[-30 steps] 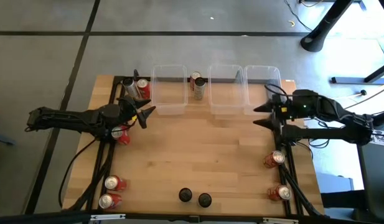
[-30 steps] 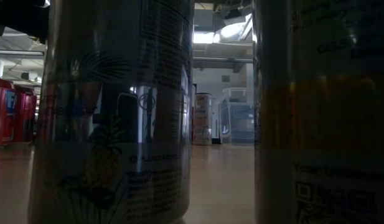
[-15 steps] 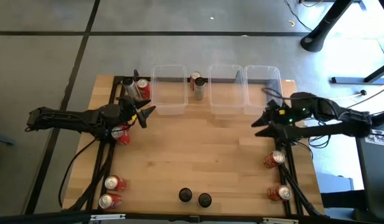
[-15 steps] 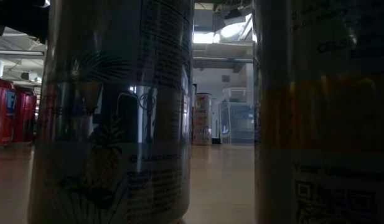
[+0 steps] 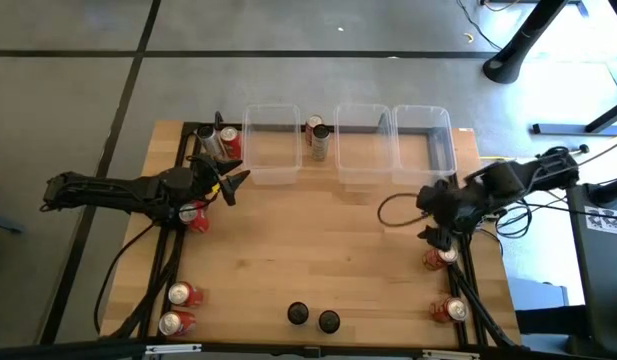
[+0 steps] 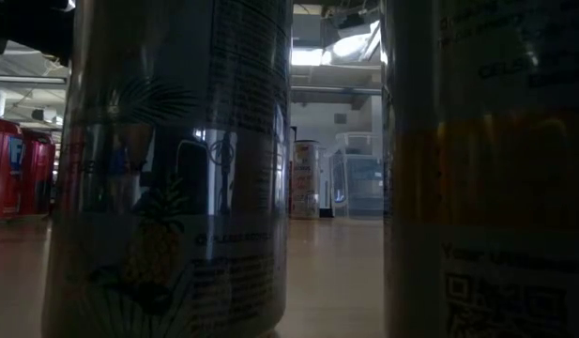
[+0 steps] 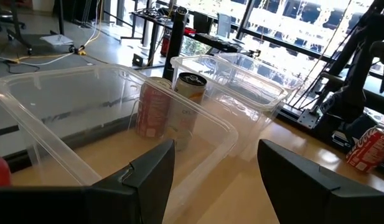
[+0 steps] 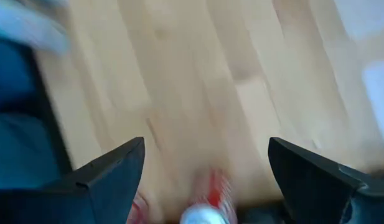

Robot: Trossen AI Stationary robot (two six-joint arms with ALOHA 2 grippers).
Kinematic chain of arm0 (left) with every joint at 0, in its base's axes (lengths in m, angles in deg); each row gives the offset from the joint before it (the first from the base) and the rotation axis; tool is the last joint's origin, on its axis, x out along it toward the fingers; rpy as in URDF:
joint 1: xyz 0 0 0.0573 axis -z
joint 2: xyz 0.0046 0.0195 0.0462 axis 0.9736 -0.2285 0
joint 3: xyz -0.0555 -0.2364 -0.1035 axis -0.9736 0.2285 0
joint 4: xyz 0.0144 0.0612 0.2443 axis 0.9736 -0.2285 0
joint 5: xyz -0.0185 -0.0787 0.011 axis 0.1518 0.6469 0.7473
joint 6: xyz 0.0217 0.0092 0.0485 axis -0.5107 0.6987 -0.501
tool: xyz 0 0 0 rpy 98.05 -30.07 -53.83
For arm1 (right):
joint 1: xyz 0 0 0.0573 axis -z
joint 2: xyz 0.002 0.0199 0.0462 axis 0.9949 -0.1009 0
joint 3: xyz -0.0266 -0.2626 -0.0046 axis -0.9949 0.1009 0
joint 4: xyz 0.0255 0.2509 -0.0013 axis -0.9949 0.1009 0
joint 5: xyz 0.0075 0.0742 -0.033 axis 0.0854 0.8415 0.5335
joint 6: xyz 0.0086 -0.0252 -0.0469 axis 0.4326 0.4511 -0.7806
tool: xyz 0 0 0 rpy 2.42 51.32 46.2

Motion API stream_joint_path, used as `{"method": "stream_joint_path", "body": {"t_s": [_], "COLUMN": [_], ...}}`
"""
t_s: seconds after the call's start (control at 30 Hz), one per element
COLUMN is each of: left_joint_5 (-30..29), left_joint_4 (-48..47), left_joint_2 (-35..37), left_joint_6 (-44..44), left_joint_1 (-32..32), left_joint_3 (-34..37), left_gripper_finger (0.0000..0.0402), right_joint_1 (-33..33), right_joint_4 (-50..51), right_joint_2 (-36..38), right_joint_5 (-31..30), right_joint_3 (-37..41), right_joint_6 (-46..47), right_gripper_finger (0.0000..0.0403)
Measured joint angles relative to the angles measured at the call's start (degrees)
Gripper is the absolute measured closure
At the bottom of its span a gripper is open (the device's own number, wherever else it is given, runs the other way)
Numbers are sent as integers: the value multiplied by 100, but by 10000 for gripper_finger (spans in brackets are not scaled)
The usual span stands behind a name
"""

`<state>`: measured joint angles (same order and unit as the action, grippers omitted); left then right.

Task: Sort soda cans
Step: Put the middle right red soda can into the center transparent bin

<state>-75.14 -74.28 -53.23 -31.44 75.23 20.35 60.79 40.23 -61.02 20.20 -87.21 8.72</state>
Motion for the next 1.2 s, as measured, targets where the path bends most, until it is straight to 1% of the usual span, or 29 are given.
{"method": "stream_joint_path", "body": {"t_s": [0.13,0.23,0.3,0.4,0.6,0.77,0.9,1.03,1.2], "left_joint_5": [0,0,0,0,0,0,0,0,0], "left_joint_4": [-17,-51,-52,-49,-220,-336,-339,-341,-339], "left_joint_2": [0,0,0,2,2,2,2,2,2], "left_joint_6": [-10,-17,-98,-117,-87,-38,62,77,81], "left_joint_1": [0,0,0,0,0,0,0,0,0], "left_joint_3": [-2,-2,-2,-2,-2,-2,-2,-2,-2], "left_gripper_finger": [180,180,180,180,180,180,180,180,180], "right_joint_1": [-289,-395,-448,-495,-978,-1507,-1970,-2437,-2924], "right_joint_4": [649,551,633,567,605,622,612,539,603], "right_joint_2": [-432,-574,-694,-797,-521,63,147,76,-70], "right_joint_5": [77,268,312,310,401,434,328,-70,-369], "right_joint_3": [3,70,66,168,687,1054,1129,1190,1194], "right_joint_6": [251,386,539,521,723,1664,2057,2252,2422], "right_gripper_finger": [63,63,63,63,63,63,63,63,63]}}
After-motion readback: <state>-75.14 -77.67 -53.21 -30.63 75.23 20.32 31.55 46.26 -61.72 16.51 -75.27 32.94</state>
